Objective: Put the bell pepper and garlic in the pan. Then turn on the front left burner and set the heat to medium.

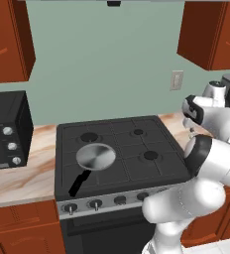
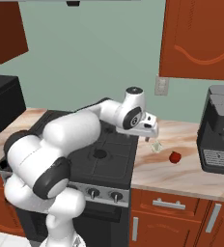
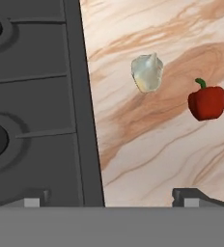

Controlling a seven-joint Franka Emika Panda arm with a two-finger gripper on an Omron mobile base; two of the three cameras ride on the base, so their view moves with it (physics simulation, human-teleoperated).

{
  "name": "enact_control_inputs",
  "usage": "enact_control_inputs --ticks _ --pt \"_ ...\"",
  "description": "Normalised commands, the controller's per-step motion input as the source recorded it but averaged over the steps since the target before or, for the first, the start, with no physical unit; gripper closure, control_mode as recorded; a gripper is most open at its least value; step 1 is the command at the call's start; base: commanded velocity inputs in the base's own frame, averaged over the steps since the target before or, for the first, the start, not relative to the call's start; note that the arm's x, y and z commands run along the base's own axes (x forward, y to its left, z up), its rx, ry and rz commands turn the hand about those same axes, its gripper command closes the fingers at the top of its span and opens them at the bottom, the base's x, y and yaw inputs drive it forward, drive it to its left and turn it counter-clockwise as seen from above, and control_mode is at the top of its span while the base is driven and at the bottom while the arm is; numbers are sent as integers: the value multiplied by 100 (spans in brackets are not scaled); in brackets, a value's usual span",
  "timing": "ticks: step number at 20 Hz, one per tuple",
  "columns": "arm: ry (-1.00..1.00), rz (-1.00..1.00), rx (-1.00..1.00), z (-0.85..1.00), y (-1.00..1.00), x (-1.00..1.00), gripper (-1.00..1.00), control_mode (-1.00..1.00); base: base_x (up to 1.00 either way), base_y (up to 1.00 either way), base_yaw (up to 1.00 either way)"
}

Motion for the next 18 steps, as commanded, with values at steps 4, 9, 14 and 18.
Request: enact_control_inputs --ticks 4,9,14,18 --pt "6 0 0 -10 -13 37 -100 -100 0 0 0" --pt "4 0 0 -34 -22 28 -100 -100 0 0 0" --pt "3 0 0 -40 -18 9 -100 -100 0 0 0" --pt "1 0 0 -23 -13 13 -100 -100 0 0 0"
